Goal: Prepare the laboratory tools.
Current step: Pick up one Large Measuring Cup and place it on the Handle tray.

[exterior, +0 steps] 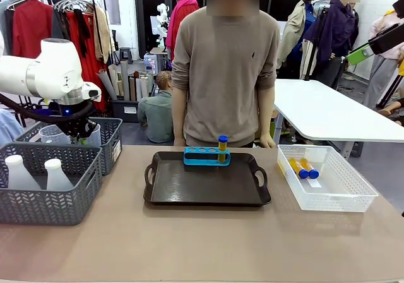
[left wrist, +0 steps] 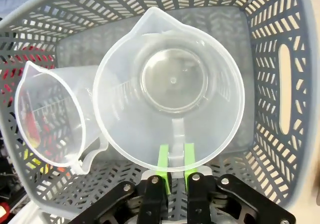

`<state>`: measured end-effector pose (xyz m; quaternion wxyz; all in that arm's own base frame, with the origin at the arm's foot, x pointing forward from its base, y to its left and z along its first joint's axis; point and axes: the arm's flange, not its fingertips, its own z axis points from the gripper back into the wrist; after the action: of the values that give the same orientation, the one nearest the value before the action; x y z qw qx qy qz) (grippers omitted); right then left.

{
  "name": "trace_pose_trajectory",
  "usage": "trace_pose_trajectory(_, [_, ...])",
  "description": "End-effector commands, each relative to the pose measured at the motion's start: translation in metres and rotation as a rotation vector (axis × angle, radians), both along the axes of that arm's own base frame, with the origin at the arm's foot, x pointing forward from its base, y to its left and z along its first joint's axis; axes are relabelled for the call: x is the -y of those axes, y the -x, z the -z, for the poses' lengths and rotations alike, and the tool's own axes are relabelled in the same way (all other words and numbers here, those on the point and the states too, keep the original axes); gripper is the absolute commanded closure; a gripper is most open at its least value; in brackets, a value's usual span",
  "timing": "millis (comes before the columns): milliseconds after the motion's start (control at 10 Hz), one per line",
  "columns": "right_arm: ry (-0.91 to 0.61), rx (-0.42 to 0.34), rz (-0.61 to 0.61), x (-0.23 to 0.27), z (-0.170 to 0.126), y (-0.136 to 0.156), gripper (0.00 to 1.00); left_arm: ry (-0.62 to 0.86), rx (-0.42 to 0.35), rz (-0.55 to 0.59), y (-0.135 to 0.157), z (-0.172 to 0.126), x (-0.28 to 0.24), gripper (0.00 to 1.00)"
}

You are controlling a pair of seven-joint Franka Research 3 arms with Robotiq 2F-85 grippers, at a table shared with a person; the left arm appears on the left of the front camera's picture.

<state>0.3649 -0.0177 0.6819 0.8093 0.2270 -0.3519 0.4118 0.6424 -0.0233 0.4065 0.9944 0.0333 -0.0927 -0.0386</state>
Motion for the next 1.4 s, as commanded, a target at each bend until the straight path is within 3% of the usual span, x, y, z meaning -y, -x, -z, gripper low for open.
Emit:
trace_pose_trajectory(0, [-0.017, 0.014, -0.014, -0.001, -0.001, -0.001, 0.00, 0.014, 0.001, 0.018, 0.009, -0.019, -0.001, 1.00])
trace_pose_trajectory(700, [-0.017, 0.014, -0.014, -0.001, -0.001, -0.001, 0.00, -0.037, -0.040, 0.220, 0.056, -0.125, 0.016, 1.00])
trace_pose_trajectory(1000, [-0.017, 0.014, -0.014, -0.001, -0.001, -0.001, 0.00, 0.005, -0.042, 0.279, 0.066, -0.139, 0.016, 1.00])
trace_pose_trajectory(1300, [-0.017, 0.014, -0.014, -0.001, -0.001, -0.001, 0.00, -0.041, -0.036, 0.232, 0.064, -0.137, 0.020, 1.00])
